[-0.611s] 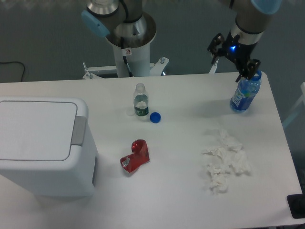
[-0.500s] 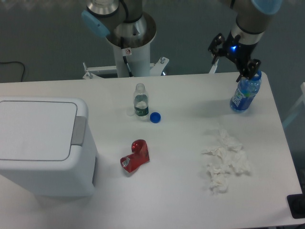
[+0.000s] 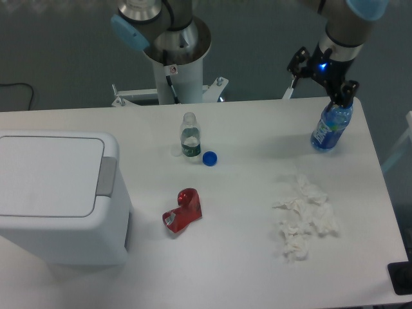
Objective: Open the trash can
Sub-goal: 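Lift the gripper away from the blue-labelled water bottle, then move the gripper across the table toward the white trash bin lid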
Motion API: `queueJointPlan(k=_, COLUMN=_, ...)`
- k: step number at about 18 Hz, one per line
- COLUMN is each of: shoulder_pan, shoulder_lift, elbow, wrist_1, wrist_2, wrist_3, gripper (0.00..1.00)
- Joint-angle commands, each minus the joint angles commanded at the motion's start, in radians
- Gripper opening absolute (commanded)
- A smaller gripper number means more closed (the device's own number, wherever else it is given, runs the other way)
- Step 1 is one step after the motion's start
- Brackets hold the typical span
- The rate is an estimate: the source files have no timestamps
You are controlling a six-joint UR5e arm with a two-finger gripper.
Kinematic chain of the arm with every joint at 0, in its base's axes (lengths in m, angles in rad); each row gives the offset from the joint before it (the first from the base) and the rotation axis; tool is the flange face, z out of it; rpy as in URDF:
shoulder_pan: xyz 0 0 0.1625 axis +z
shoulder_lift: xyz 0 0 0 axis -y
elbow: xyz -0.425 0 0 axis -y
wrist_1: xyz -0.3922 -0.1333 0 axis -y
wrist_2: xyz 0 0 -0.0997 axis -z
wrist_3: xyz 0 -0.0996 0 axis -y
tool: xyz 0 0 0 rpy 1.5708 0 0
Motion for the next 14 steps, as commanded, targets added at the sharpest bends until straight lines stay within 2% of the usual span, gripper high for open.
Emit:
queueJointPlan(k=3, shoulder_pan=-0.006, shoulder_lift=0.017, elbow=-0.063, wrist_1=0.019, wrist_2=-0.005, wrist_3=-0.074, gripper=1.00)
queueJointPlan(k=5, shoulder_pan=-0.018, shoulder_lift=0.032, elbow=-0.097, wrist_1=0.061, wrist_2=-0.037, wrist_3=-0.095, gripper=1.00)
queueJointPlan(k=7, shoulder_pan=-0.025, shoulder_lift=0.072, elbow=-0.097, wrist_1=0.054, wrist_2=-0.098, wrist_3=-0.138, gripper=1.00)
queueJointPlan(k=10, shoulder_pan=-0.044, shoulder_lift=0.115, elbow=-0.098, wrist_1=0.054, wrist_2=-0.115, wrist_3=-0.378, gripper=1.00)
queueJointPlan(k=11, shoulder_pan=-0.075, shoulder_lift=0.118, elbow=-0.097, wrist_1=0.054, wrist_2=-0.139, wrist_3=-0.438, gripper=1.00)
queueJointPlan(k=14, shoulder_pan=-0.127, shoulder_lift=0.129, elbow=-0.101, wrist_1=0.042, wrist_2=-0.202, wrist_3=-0.535, gripper=1.00)
